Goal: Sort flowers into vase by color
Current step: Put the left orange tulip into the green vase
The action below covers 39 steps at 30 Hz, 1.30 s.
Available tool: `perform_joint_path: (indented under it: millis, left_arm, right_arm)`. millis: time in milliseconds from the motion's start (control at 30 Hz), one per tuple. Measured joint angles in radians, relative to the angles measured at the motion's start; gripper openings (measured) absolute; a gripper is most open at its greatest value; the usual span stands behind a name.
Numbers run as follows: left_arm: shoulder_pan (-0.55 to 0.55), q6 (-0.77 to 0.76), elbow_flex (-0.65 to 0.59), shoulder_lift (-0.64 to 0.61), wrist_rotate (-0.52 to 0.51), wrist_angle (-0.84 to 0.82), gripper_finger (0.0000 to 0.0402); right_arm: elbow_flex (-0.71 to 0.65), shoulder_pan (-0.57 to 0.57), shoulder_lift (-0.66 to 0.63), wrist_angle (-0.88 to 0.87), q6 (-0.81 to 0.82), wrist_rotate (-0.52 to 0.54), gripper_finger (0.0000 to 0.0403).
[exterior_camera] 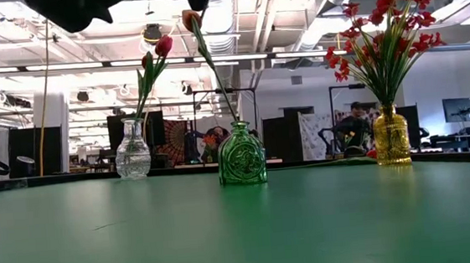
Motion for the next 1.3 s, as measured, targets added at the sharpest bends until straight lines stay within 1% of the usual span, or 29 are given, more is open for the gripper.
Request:
perform_joint_path:
  millis: [100,167,300,467,567,767,967,1167,1300]
  left_arm:
    - [-0.004,-0.008,0.013,0.0,-0.008,-0.02,0.0]
    - [-0.005,0.016,0.026,0.0,-0.009,-0.021,0.0]
    - [-0.005,0.043,0.06,0.0,-0.016,-0.057,0.0]
    - [-0.004,0.094,0.114,0.0,-0.019,-0.156,0.0]
    - [-0.004,0.128,0.132,0.0,-0.038,-0.193,0.0]
    - [0.01,0.133,0.152,-0.001,-0.052,-0.207,0.0]
    - [0.021,0.108,0.152,-0.001,-0.068,-0.21,0.0]
    - [0.02,0.107,0.152,-0.001,-0.07,-0.209,0.0]
    - [0.02,0.106,0.152,-0.001,-0.07,-0.209,0.0]
  right_arm:
    - [0.0,-0.024,0.0,0.041,0.0,-0.001,0.0244]
    - [0.0,-0.035,0.0,0.065,0.0,-0.004,0.0244]
    - [0.001,-0.049,0.001,0.068,0.0,-0.009,0.0243]
    - [0.001,-0.056,0.0,0.093,-0.001,-0.01,0.023]
    - [0.001,-0.058,0.001,0.098,-0.001,-0.012,0.0218]
    - [0.001,-0.057,0.001,0.105,-0.001,-0.022,0.0189]
    - [0.0,-0.063,0.001,0.119,-0.003,-0.022,0.0147]
    - [0.0,-0.062,0.001,0.153,-0.052,-0.007,0.0109]
    - [0.0,-0.07,0.001,0.159,-0.056,-0.006,0.0084]
